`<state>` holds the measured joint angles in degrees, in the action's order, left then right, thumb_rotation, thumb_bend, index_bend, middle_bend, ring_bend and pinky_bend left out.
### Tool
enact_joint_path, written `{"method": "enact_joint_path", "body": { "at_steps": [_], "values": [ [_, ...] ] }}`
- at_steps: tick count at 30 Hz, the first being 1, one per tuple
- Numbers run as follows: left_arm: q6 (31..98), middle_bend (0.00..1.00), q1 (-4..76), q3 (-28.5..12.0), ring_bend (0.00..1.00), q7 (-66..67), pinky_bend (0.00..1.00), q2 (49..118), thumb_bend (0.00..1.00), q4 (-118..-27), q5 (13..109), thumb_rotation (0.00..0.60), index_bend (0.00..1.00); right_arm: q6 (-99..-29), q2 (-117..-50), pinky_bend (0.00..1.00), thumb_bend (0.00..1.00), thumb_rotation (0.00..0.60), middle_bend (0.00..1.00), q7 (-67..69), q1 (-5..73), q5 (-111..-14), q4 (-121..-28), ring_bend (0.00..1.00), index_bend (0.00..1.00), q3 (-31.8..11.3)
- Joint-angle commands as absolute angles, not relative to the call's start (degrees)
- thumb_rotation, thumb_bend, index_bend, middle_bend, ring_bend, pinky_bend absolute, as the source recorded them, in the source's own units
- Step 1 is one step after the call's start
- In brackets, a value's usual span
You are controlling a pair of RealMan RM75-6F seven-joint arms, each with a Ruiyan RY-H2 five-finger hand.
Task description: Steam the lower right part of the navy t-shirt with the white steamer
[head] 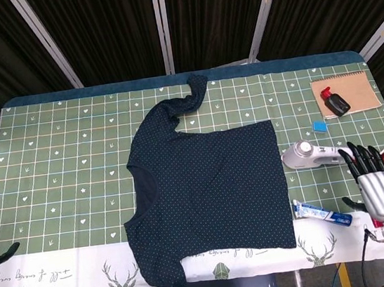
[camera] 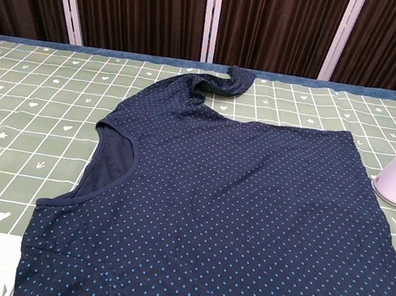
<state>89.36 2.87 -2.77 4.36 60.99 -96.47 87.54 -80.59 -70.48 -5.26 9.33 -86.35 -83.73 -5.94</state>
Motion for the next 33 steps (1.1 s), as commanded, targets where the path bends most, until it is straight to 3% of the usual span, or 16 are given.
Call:
{"method": "enact_joint_path", "body": {
  "at_steps": [1,3,10,20,33],
  "values": [
    [88.57,0.00,3.39,-3.13,0.00,4.14,0.00,61.70,0.00,-95.72,86.98,0.600,0.00,-76.49,-73.53,0.00,0.14,0.600,0.00,-4.95,12.85,-83.50,-79.01,0.00,0.00,-8.29],
    [88.04,0.00,3.76,-3.39,0.00,4.62,0.00,62.24,0.00,-95.08,86.51,0.600,0.00,-74.81,-74.84,0.00,0.25,0.600,0.00,-5.06,14.38,-82.81,-76.76,0.00,0.00,-9.04],
    [86.08,0.00,4.69,-3.83,0.00,5.79,0.00,63.55,0.00,-93.88,84.82,0.600,0.00,-68.44,-79.40,0.00,0.47,0.600,0.00,-7.03,18.96,-79.23,-69.75,0.00,0.00,-10.93],
    [85.06,0.00,5.26,-4.35,0.00,6.68,0.00,64.33,0.00,-93.21,83.20,0.600,0.00,-61.04,-83.97,0.00,0.50,0.600,0.00,-7.05,22.61,-75.54,-61.13,0.00,0.00,-10.89],
    [84.65,0.00,5.49,-4.66,0.00,6.75,0.00,64.67,0.00,-92.79,82.12,0.600,0.00,-57.70,-90.36,0.00,0.53,0.600,0.00,-7.65,26.19,-73.50,-49.43,0.00,0.00,-11.51]
  ]
}}
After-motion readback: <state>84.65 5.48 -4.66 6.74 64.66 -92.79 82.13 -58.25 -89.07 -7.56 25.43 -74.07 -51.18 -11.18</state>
